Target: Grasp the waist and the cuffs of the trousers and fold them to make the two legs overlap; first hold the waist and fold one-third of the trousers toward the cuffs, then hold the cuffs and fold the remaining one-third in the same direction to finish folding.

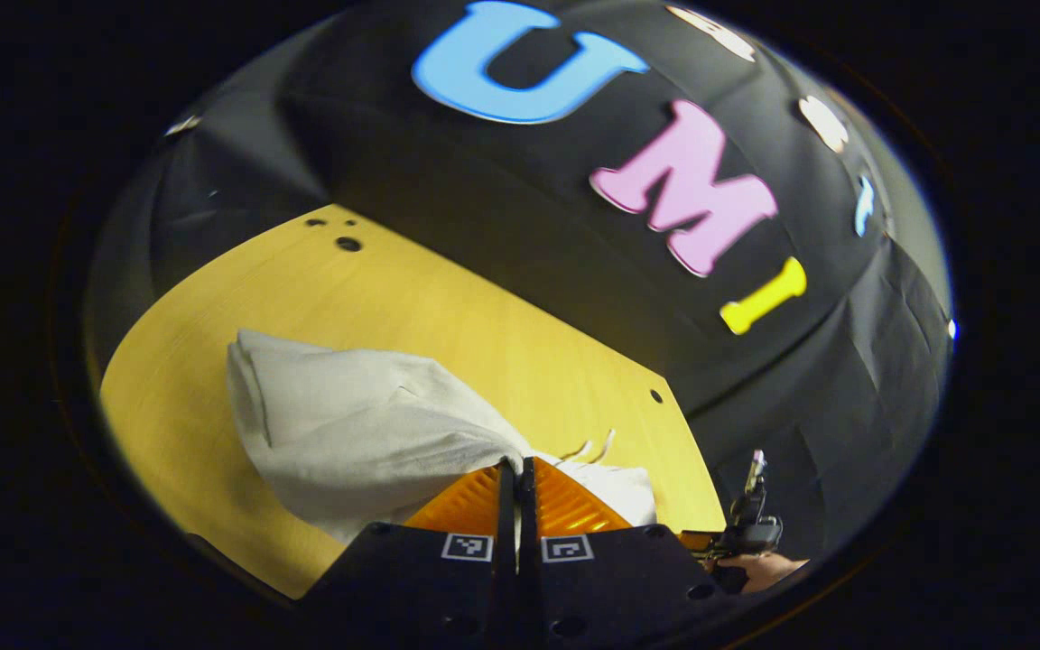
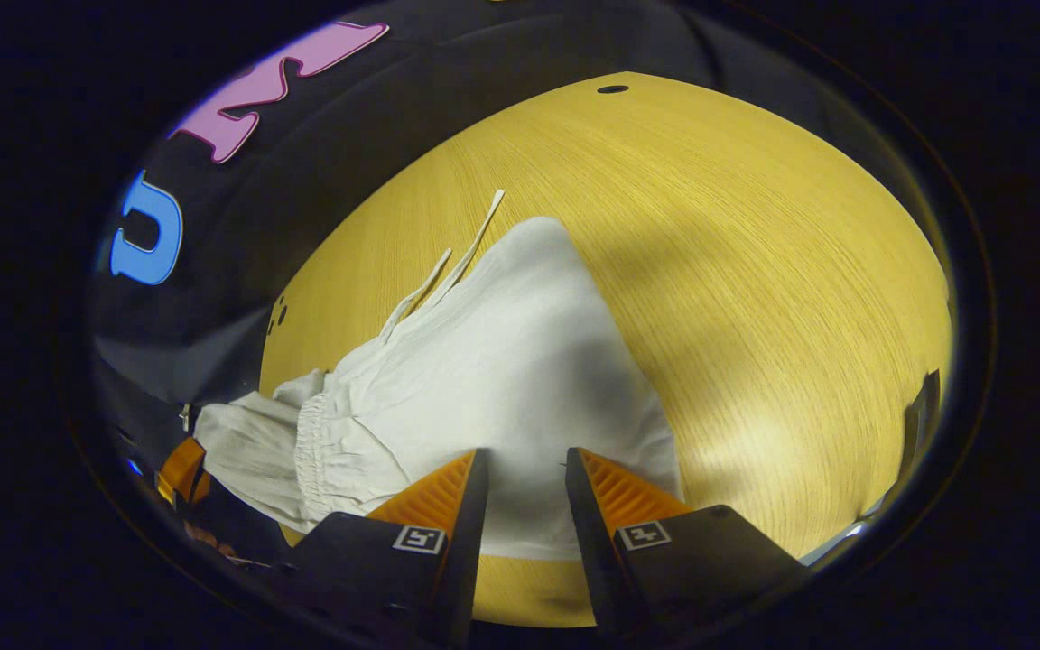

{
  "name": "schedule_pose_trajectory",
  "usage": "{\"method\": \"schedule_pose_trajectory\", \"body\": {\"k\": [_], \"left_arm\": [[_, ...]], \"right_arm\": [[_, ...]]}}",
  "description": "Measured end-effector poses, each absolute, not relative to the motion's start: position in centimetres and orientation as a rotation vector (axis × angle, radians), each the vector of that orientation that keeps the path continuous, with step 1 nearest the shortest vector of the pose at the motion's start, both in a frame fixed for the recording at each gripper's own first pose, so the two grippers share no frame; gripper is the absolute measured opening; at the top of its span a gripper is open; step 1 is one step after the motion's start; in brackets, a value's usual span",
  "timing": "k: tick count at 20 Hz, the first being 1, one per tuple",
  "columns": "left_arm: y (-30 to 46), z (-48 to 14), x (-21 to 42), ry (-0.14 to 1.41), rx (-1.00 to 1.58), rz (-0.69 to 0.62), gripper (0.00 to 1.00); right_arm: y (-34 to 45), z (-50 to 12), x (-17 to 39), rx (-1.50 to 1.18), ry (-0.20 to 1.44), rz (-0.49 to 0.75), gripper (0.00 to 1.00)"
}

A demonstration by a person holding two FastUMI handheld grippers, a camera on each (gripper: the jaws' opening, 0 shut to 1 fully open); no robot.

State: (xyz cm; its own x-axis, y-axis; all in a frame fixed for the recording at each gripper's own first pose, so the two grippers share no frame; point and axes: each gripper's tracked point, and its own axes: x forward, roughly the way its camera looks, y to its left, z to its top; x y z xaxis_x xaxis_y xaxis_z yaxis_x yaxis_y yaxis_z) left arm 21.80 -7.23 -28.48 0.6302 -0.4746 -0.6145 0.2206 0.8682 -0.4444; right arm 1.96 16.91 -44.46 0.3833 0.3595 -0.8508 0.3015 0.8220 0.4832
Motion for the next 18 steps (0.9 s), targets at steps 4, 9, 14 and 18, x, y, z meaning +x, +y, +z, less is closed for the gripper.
{"method": "schedule_pose_trajectory", "body": {"k": [4, 9, 14, 18], "left_arm": [[-13.6, -29.1, 20.4, 0.818, -0.176, -0.592, 0.05], [-18.2, -31.6, 17.7, 0.857, 0.028, -0.734, 0.05], [-19.6, -34.6, 16.0, 0.9, 0.193, -0.807, 0.06], [-19.8, -36.8, 13.8, 0.946, 0.327, -0.895, 0.11]], "right_arm": [[17.1, -44.4, 1.9, 0.655, 1.189, 0.041, 0.55], [17.4, -44.0, 2.2, 0.682, 1.179, 0.03, 0.54], [17.1, -44.2, 2.1, 0.689, 1.175, 0.024, 0.55], [17.0, -44.1, 2.1, 0.696, 1.178, 0.025, 0.54]]}}
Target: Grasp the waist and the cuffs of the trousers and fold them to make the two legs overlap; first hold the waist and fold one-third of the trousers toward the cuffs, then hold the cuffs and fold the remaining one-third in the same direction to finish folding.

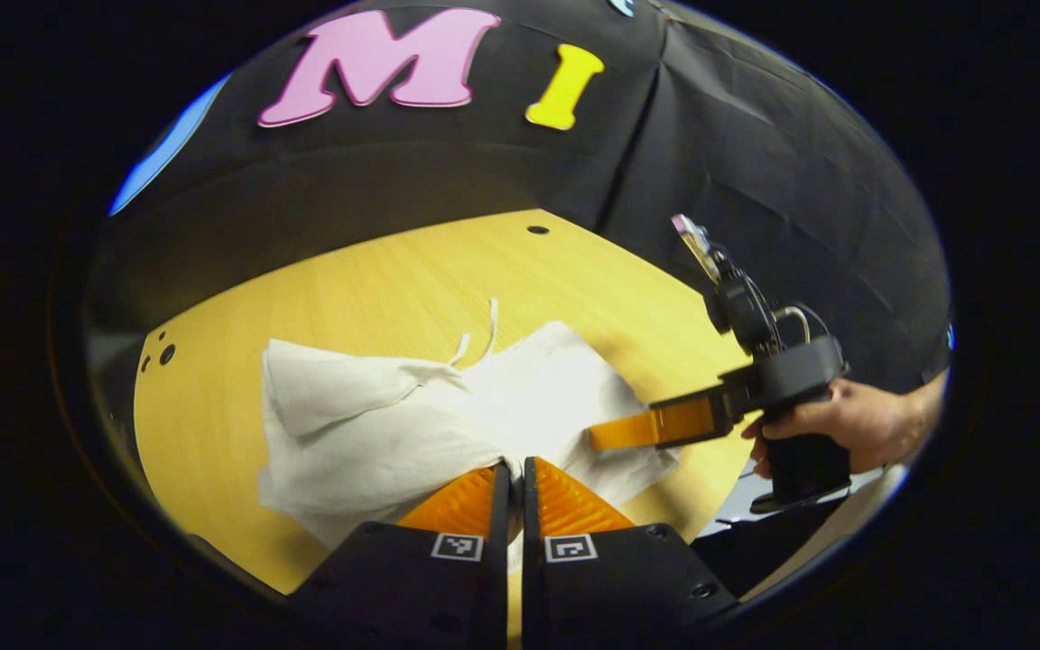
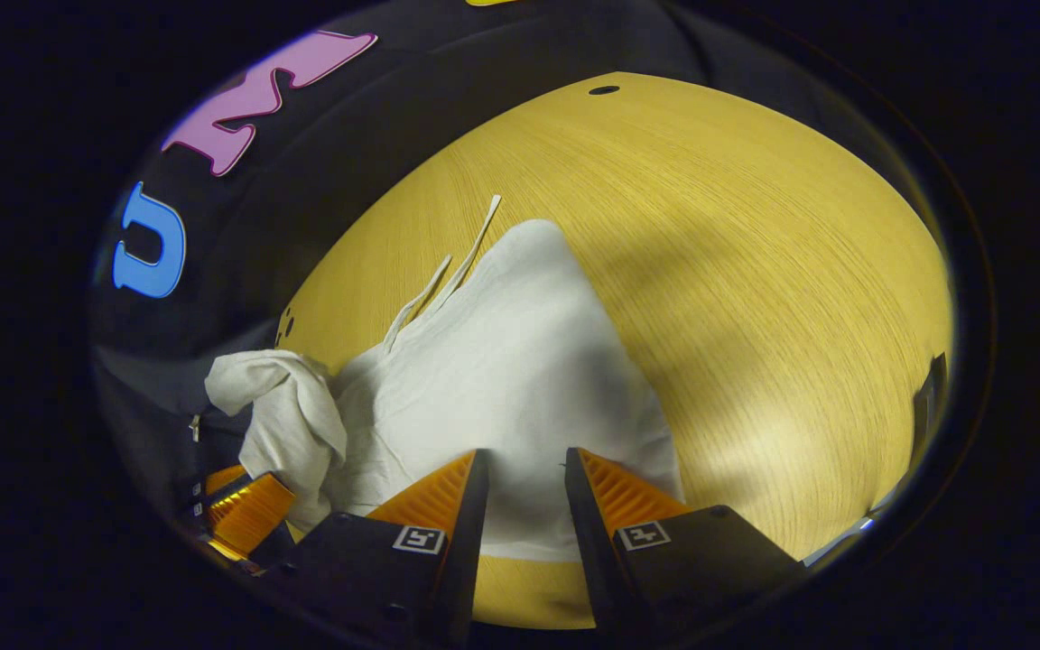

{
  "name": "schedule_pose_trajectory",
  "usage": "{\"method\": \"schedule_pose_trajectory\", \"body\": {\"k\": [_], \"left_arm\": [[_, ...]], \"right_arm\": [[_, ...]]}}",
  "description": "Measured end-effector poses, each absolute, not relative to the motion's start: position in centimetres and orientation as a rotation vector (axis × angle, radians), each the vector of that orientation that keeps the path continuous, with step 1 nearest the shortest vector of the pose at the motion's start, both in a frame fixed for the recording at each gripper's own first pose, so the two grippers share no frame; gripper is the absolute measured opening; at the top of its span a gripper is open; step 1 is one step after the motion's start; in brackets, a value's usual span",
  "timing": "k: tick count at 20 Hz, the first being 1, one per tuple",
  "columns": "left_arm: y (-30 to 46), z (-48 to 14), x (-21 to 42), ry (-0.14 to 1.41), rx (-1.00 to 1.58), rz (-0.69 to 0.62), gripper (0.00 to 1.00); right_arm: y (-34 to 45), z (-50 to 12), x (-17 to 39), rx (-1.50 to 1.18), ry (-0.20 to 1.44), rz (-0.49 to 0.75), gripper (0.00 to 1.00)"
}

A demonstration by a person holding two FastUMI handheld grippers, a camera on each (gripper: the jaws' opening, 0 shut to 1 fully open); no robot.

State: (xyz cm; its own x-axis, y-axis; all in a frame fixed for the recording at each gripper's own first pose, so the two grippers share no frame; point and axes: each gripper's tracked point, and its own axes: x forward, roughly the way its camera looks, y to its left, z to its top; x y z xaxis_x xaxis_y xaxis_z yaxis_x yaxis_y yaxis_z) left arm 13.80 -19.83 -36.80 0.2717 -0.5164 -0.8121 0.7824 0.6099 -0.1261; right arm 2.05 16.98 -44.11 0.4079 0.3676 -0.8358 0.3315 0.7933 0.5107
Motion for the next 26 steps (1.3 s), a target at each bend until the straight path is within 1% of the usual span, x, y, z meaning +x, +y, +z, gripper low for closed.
{"method": "schedule_pose_trajectory", "body": {"k": [1, 2, 3, 4, 5, 7, 8, 9, 10, 11, 12, 13, 17, 21, 22, 24, 25, 26], "left_arm": [[-19.7, -37.4, 13.0, 0.962, 0.35, -0.923, 0.12], [-19.9, -37.6, 12.3, 0.97, 0.367, -0.949, 0.19], [-19.9, -38.0, 11.7, 0.976, 0.379, -0.972, 0.18], [-20.0, -38.0, 11.1, 0.982, 0.385, -0.993, 0.43], [-20.3, -38.2, 10.5, 0.988, 0.38, -1.016, 0.49], [-20.8, -37.9, 9.5, 0.986, 0.355, -1.055, 0.56], [-21.1, -37.5, 9.1, 0.981, 0.347, -1.072, 0.65], [-21.3, -37.2, 8.7, 0.974, 0.335, -1.091, 0.69], [-21.6, -36.8, 8.4, 0.967, 0.326, -1.113, 0.71], [-21.8, -36.7, 8.0, 0.961, 0.317, -1.137, 0.71], [-22.1, -36.6, 7.5, 0.963, 0.309, -1.16, 0.71], [-21.8, -36.7, 7.3, 0.97, 0.311, -1.167, 0.72], [-19.7, -38.6, 7.6, 1.042, 0.334, -1.072, 0.79], [-18.1, -40.0, 5.2, 1.173, 0.241, -1.042, 0.84], [-17.7, -40.5, 4.8, 1.184, 0.235, -1.028, 0.87], [-17.0, -40.5, 4.4, 1.164, 0.235, -1.009, 0.88], [-16.5, -40.0, 4.3, 1.147, 0.223, -1.01, 0.88], [-16.2, -39.5, 4.3, 1.132, 0.21, -1.008, 0.87]], "right_arm": [[16.9, -44.1, 2.1, 0.702, 1.178, 0.025, 0.54], [17.0, -44.2, 2.0, 0.711, 1.177, 0.023, 0.54], [16.9, -44.2, 2.1, 0.722, 1.177, 0.022, 0.54], [16.9, -44.2, 2.0, 0.731, 1.176, 0.021, 0.54], [16.8, -44.2, 2.1, 0.738, 1.175, 0.019, 0.54], [16.8, -44.2, 2.1, 0.739, 1.175, 0.02, 0.54], [16.9, -44.3, 2.1, 0.735, 1.177, 0.022, 0.54], [16.9, -44.3, 2.0, 0.73, 1.179, 0.024, 0.63], [16.9, -44.4, 2.0, 0.725, 1.18, 0.024, 0.63], [16.9, -44.4, 2.1, 0.724, 1.181, 0.024, 0.53], [16.8, -44.4, 2.1, 0.725, 1.182, 0.025, 0.46], [16.7, -44.4, 2.1, 0.73, 1.183, 0.025, 0.52], [16.5, -44.1, 1.9, 0.737, 1.189, 0.026, 0.52], [16.6, -44.2, 2.0, 0.74, 1.193, 0.027, 0.52], [16.5, -44.2, 2.0, 0.74, 1.195, 0.027, 0.51], [16.5, -44.2, 1.9, 0.741, 1.198, 0.029, 0.5], [16.5, -44.2, 1.9, 0.741, 1.198, 0.029, 0.46], [16.4, -44.2, 1.9, 0.742, 1.198, 0.028, 0.46]]}}
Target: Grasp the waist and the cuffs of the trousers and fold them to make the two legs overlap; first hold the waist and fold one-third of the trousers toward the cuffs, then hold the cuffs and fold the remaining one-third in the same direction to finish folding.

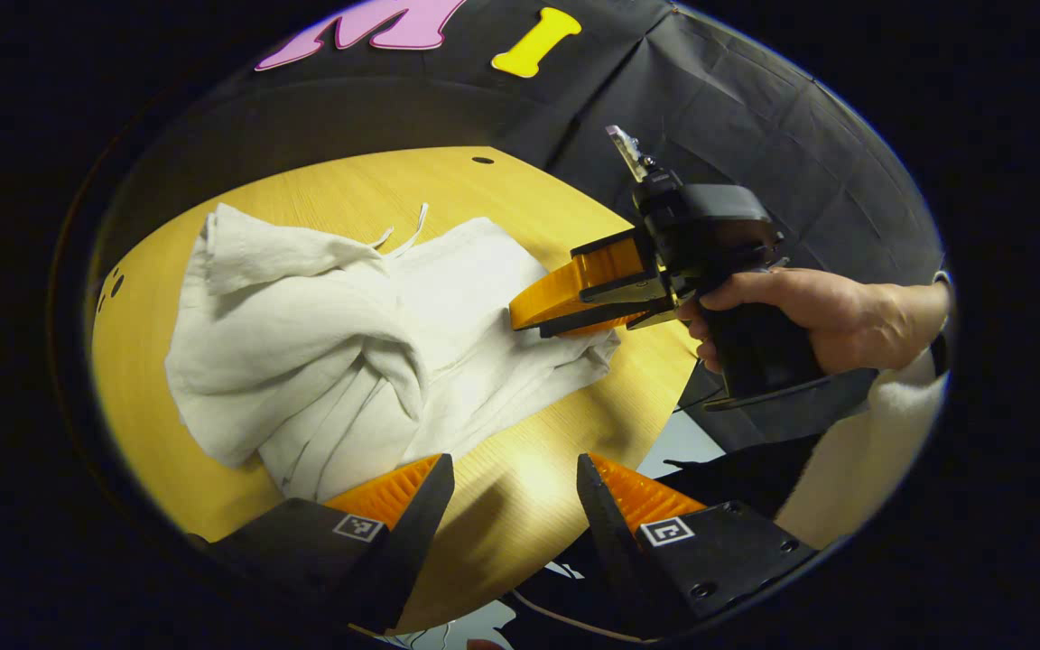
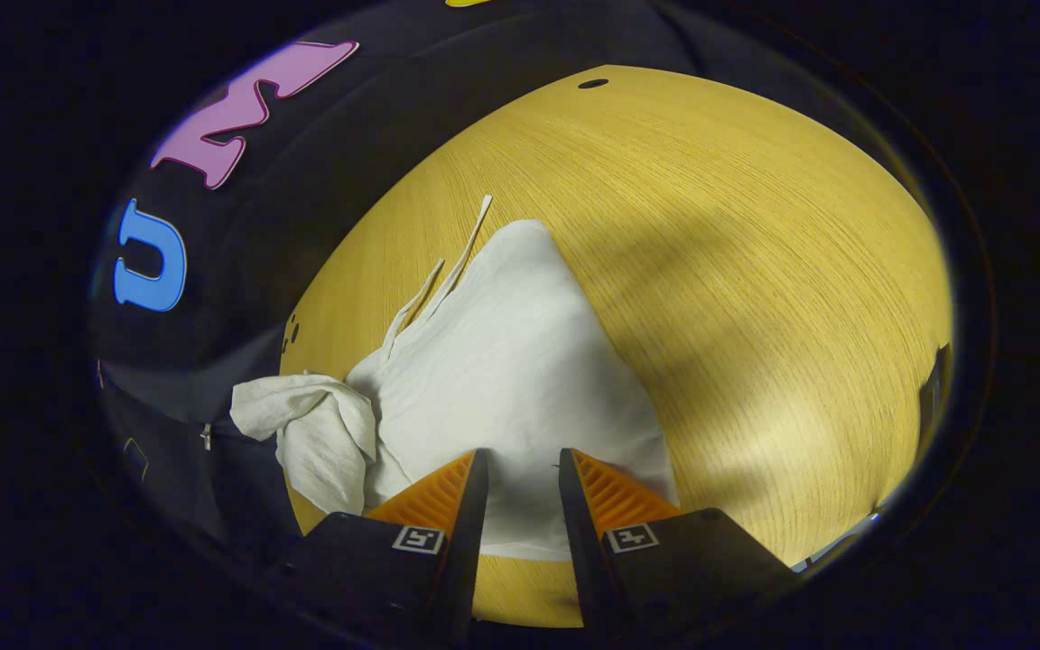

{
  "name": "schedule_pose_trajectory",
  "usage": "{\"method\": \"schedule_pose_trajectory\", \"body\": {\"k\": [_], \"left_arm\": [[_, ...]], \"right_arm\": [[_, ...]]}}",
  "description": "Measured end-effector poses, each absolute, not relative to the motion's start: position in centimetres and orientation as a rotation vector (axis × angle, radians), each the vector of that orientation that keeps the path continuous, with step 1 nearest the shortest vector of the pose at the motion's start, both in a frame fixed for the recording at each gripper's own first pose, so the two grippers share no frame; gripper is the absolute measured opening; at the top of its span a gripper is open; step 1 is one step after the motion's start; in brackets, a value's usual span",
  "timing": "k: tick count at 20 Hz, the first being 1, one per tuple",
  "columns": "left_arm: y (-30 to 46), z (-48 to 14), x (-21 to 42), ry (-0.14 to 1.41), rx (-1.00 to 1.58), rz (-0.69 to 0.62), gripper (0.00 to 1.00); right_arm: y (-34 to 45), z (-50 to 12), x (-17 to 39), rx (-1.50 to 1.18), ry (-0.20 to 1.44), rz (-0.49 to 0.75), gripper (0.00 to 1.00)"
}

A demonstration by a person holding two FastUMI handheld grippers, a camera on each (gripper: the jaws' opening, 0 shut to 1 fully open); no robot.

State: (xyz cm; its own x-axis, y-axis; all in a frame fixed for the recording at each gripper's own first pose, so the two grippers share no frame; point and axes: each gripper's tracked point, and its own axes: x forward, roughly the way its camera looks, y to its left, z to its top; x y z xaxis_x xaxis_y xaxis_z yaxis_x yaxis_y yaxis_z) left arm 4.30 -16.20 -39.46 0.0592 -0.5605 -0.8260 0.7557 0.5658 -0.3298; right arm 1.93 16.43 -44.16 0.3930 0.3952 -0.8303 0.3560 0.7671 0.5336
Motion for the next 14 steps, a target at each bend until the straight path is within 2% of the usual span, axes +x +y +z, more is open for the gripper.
{"method": "schedule_pose_trajectory", "body": {"k": [2, 3, 8, 14], "left_arm": [[-15.3, -38.8, 4.8, 1.098, 0.19, -0.981, 0.87], [-14.9, -38.6, 5.3, 1.087, 0.175, -0.96, 0.87], [-11.9, -35.5, 9.0, 1.022, 0.024, -0.814, 0.88], [-8.4, -29.5, 15.4, 0.883, -0.102, -0.657, 0.88]], "right_arm": [[16.8, -43.6, 2.3, 0.762, 1.182, 0.043, 0.46], [17.0, -43.0, 2.7, 0.77, 1.156, 0.064, 0.56], [18.4, -37.6, 3.6, 0.79, 1.018, 0.197, 0.56], [18.4, -31.6, 3.7, 0.813, 0.897, 0.274, 0.56]]}}
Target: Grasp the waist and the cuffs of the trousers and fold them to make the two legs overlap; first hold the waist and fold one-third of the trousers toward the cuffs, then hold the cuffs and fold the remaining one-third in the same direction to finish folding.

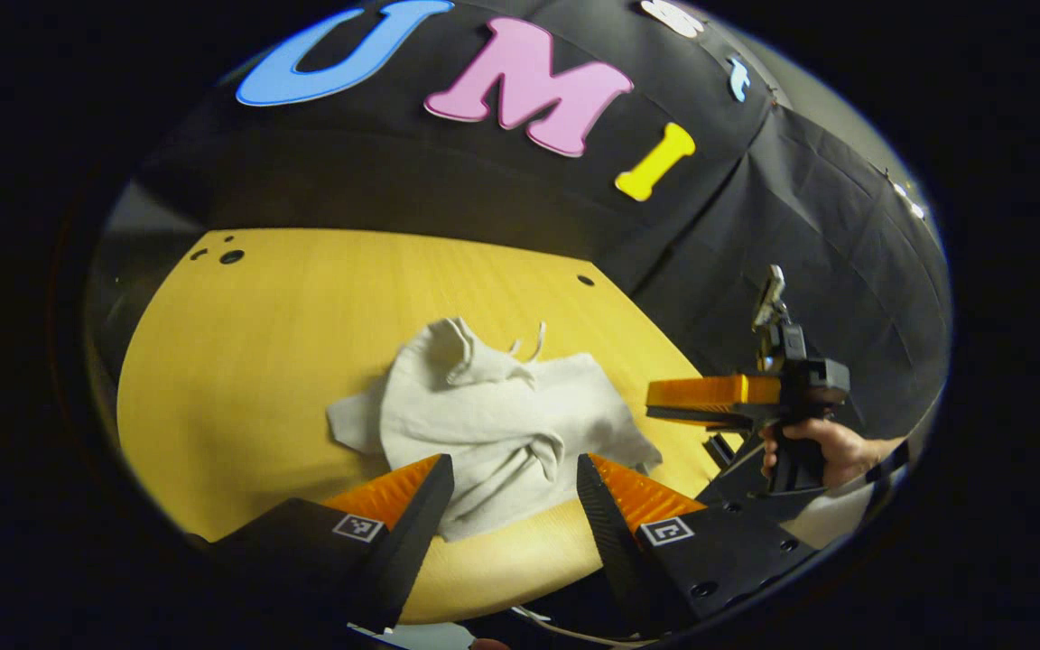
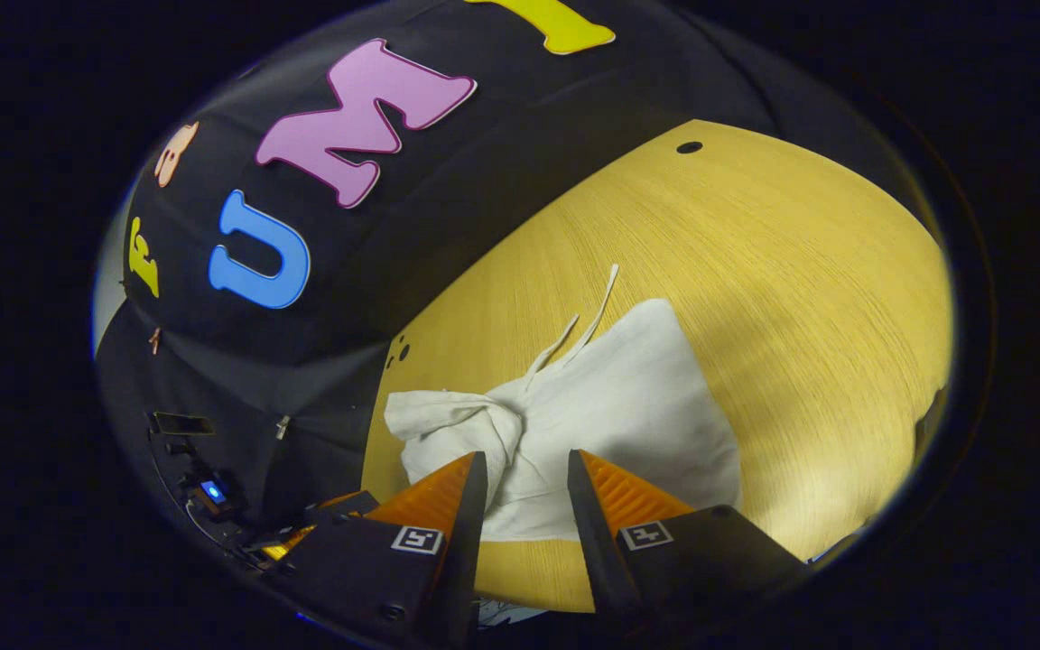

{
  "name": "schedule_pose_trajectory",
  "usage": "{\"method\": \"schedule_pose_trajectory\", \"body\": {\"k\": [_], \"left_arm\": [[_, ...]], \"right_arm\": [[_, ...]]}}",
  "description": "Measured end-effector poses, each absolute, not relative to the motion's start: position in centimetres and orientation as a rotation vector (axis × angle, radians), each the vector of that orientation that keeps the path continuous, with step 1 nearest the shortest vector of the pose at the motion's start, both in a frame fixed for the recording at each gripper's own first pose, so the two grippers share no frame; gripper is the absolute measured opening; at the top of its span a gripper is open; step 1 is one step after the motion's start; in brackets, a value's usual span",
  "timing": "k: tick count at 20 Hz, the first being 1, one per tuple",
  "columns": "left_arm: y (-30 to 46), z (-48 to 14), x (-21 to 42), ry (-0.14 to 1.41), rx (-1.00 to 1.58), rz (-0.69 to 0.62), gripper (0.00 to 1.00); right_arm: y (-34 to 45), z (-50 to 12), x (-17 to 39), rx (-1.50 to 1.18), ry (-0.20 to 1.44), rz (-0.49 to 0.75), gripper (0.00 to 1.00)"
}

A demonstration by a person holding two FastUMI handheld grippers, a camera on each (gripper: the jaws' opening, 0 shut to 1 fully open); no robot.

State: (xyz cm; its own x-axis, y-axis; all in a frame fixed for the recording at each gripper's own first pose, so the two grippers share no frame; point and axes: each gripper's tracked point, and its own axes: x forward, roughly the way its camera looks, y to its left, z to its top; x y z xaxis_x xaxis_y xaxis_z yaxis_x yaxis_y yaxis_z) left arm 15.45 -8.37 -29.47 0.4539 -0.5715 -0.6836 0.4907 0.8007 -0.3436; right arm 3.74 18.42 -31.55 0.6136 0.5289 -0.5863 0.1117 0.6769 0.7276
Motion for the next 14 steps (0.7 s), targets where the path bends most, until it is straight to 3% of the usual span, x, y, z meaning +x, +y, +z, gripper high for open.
{"method": "schedule_pose_trajectory", "body": {"k": [6, 14], "left_arm": [[-5.9, -25.8, 18.8, 0.738, -0.197, -0.524, 0.88], [-3.0, -26.3, 18.2, 0.745, -0.373, -0.421, 0.88]], "right_arm": [[17.6, -27.7, 4.4, 0.851, 0.807, 0.284, 0.56], [18.0, -25.1, 3.1, 0.759, 0.767, 0.352, 0.56]]}}
